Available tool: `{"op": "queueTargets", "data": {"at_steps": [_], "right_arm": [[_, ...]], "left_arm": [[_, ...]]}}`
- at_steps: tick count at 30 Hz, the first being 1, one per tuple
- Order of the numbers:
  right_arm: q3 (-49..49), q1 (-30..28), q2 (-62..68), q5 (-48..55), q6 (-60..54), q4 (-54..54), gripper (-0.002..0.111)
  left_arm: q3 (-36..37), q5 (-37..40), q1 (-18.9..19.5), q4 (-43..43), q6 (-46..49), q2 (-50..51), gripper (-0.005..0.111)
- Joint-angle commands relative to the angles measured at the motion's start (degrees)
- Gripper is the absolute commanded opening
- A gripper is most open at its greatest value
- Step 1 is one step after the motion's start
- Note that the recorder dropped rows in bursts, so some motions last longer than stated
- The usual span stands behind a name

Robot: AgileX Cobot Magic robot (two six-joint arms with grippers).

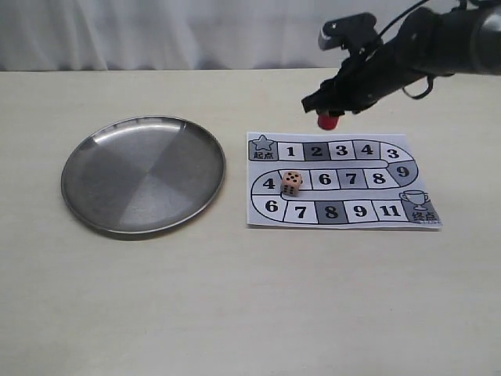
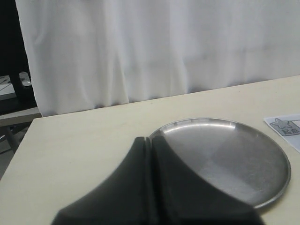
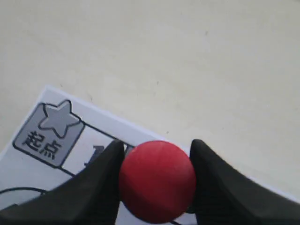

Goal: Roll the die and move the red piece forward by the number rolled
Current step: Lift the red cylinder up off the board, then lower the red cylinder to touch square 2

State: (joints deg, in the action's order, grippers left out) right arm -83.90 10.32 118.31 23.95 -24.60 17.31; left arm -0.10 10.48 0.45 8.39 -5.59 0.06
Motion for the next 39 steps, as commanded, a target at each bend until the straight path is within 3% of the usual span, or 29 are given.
{"op": "queueTargets", "data": {"at_steps": [1,19,33,39], "right_arm": [[0.79,-0.23,4.37,-2.22,0.27,0.02,0.005],[0.79,-0.23,6.0,-1.63,0.27,0.02,0.005],[0.68,-0.34,-16.9,-7.17,0.27,-0.23,0.005],[0.8,-0.47,-16.94,-6.23,0.27,-0.45,0.005]], "left_arm": [[0.1,-0.55,-0.48,-0.11,-0.05,-0.06,0.0],[0.1,-0.55,-0.48,-0.11,-0.05,-0.06,0.0],[0.1,-0.55,-0.48,-0.11,-0.05,-0.06,0.0],[0.1,-0.55,-0.48,-0.11,-0.05,-0.06,0.0]]}}
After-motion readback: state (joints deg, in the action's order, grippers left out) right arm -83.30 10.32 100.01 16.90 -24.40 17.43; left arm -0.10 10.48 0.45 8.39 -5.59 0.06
